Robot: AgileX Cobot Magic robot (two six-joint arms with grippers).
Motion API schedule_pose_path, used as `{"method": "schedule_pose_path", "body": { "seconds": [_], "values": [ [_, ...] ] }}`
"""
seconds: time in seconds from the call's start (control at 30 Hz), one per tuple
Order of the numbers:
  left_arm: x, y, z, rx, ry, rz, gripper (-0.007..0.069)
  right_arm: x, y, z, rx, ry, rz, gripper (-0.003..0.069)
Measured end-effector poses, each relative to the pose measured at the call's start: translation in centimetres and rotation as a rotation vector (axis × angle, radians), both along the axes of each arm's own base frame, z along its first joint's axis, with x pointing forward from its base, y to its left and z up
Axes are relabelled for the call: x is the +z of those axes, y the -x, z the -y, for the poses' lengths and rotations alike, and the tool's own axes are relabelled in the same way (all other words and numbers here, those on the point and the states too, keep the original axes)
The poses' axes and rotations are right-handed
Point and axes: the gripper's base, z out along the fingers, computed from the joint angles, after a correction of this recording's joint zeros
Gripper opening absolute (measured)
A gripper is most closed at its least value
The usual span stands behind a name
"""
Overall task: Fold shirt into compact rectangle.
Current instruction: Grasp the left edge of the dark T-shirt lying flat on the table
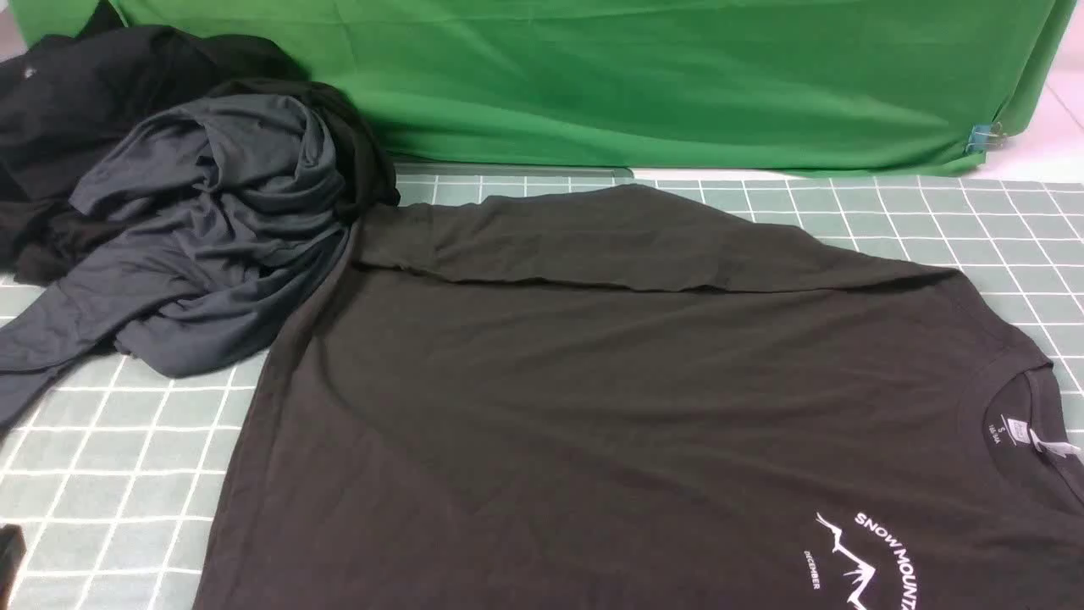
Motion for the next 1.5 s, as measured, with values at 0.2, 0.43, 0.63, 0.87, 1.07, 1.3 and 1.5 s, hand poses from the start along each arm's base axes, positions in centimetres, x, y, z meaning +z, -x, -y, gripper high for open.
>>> {"method": "schedule_pose_path", "body": {
  "seconds": [0.2, 0.43, 0.63, 0.87, 1.07, 1.3, 1.5],
  "values": [
    [0.0, 0.0, 0.0, 0.0, 0.0, 0.004, 0.0023, 0.0, 0.0, 0.0, 0.0, 0.0, 0.0, 0.0243],
    [1.3, 0.0, 0.1, -0.006, 0.134, 0.148, 0.0023, 0.0, 0.0, 0.0, 0.0, 0.0, 0.0, 0.0243],
    [3.2, 0.3, -0.4, -0.006, 0.601, 0.368, 0.0023, 0.0, 0.0, 0.0, 0.0, 0.0, 0.0, 0.0243],
    [5.4, 1.3, -1.2, -0.031, 0.73, 0.657, 0.0023, 0.0, 0.0, 0.0, 0.0, 0.0, 0.001, 0.0243],
    [8.5, 3.0, -1.6, -0.078, 0.742, 0.925, 0.0023, 0.3, -0.1, 0.0, 0.002, -0.002, 0.036, 0.0243],
    [20.2, 5.5, -0.4, -0.178, 0.73, 0.803, 0.0023, 1.6, -0.2, -0.2, -0.011, -0.264, 0.163, 0.0243],
    [24.8, -2.6, 1.8, -0.127, 0.541, -0.097, 0.0023, 3.0, -0.1, -0.1, -0.016, -0.675, 0.298, 0.0243]
  ]
}}
